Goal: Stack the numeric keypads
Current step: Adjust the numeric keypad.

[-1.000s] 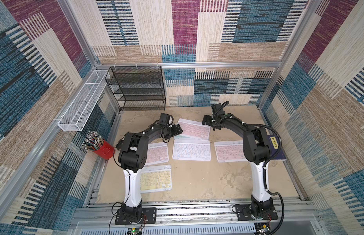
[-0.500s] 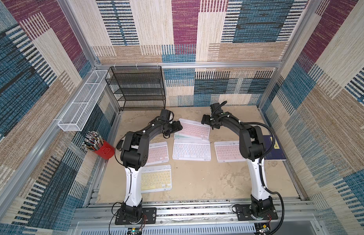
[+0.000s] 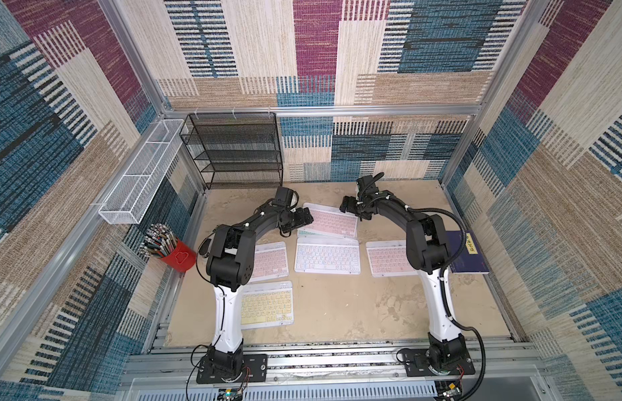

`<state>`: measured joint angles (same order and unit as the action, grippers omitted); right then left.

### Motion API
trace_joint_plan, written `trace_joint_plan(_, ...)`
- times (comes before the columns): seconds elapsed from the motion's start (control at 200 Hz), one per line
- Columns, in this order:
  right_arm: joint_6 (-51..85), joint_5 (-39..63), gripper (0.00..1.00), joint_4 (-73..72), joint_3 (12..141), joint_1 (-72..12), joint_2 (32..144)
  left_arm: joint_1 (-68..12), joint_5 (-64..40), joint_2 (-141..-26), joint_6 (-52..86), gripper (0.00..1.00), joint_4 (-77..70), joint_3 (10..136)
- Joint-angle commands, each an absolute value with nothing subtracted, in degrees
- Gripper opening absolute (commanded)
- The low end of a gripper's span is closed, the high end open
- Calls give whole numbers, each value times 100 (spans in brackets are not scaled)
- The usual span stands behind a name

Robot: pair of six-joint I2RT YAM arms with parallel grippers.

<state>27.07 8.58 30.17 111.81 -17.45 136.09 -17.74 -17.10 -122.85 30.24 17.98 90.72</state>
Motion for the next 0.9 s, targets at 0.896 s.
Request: trace_joint_plan(0.896, 2567, 813, 92, 2893, 11160, -1775, 13652, -1818, -1242, -12768, 2716, 88, 2495, 9969)
